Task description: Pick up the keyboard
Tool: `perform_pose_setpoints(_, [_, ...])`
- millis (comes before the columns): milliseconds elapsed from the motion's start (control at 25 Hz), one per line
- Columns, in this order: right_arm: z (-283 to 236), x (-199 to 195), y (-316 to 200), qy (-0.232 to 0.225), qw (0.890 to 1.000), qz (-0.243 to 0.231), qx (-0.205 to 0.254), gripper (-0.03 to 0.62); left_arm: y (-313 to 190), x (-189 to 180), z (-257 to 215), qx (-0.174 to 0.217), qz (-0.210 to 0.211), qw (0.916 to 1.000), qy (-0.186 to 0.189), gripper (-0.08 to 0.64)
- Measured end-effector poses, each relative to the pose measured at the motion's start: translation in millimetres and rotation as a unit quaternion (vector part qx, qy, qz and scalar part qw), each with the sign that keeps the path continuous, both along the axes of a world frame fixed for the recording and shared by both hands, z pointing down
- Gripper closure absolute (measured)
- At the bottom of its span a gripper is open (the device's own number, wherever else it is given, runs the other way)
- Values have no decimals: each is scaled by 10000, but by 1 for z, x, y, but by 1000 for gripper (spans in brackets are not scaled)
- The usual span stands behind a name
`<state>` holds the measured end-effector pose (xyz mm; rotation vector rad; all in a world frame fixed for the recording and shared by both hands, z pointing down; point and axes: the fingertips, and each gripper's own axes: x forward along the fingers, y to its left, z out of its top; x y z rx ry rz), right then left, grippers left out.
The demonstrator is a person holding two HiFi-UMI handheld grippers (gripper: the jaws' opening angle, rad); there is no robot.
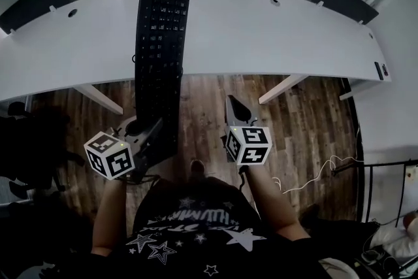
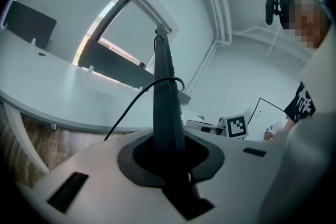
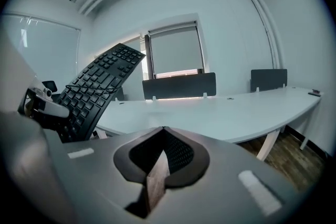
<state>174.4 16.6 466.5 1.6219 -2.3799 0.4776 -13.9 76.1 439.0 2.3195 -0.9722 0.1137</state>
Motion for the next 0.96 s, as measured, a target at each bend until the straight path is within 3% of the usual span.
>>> perform_pose_setpoints(280, [-17,-46,52,168,9997,-15,186,591,40,-35,-19,463,-139,9983,-320,489])
perform_pose_setpoints(520, [-17,-113,105,336,9988,-95,358,591,82,-95,-10,606,-188,9977,-227,489])
perform_pose_setpoints(960, [-7,-139,144,475,9983,187,290,591,119,-121,-2,528,22,9984,-209,489])
